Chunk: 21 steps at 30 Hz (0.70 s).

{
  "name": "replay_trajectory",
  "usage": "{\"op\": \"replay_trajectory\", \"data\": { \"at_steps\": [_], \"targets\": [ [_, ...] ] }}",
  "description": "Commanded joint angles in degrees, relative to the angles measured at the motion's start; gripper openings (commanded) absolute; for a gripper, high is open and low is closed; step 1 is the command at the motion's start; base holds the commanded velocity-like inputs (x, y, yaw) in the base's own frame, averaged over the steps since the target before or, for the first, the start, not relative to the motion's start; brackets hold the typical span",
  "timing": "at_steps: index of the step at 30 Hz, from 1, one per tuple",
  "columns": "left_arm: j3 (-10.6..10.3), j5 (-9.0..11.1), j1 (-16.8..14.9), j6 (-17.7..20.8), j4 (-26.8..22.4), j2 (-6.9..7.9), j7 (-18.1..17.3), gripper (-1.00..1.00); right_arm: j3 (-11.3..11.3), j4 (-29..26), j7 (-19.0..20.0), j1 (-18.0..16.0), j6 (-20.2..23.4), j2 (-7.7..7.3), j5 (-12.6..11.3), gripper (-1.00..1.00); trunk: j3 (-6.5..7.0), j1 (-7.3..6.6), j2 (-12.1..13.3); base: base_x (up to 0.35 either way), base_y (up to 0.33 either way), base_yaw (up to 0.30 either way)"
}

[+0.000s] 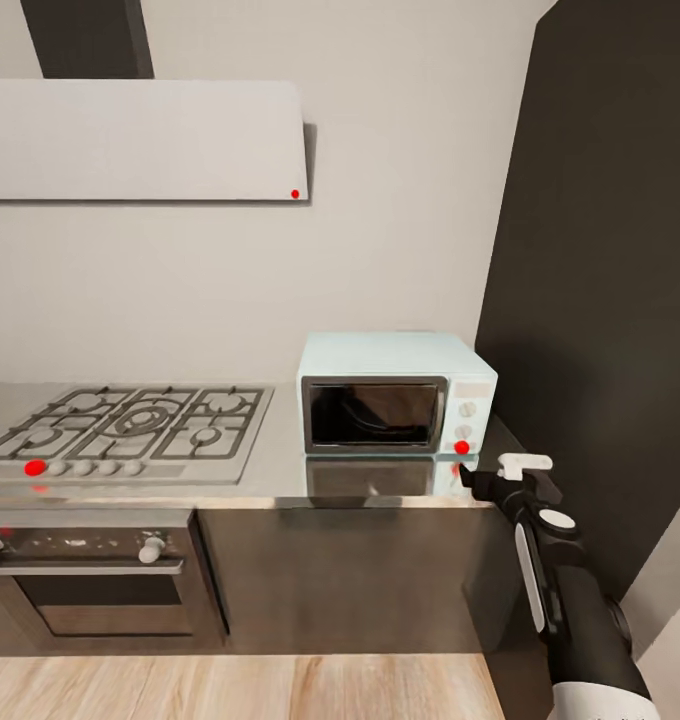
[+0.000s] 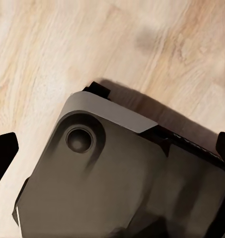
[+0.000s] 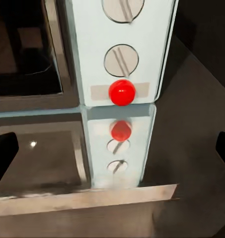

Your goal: In the kitchen, take the popcorn bag from the countertop, put it into the microwave, and heat it until the popcorn is cooked so the cooked popcorn ends up inside the bag.

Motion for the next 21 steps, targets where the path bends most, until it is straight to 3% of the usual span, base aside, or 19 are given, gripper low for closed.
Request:
{"op": "replay_trajectory", "data": {
  "at_steps": [1,9,21],
  "targets": [
    [-0.48,0.43,-0.03,-0.13,-0.01,-0.02,0.21,1.00,-0.24,0.42,0.53,-0.06,0.01,0.03,0.62,1.00,-0.07,0.04,-0.05,0.299,0.000,0.000],
    [-0.48,0.48,-0.03,-0.19,-0.01,-0.02,0.24,1.00,-0.29,1.50,0.70,-0.06,-0.30,-0.12,0.83,1.00,-0.07,0.04,-0.05,0.256,0.000,0.000],
    [-0.48,0.52,-0.03,-0.21,-0.01,-0.02,0.28,1.00,-0.41,3.73,1.80,-0.06,-0.21,-0.51,0.71,1.00,-0.07,0.04,-0.05,0.015,0.000,0.000]
  ]
}}
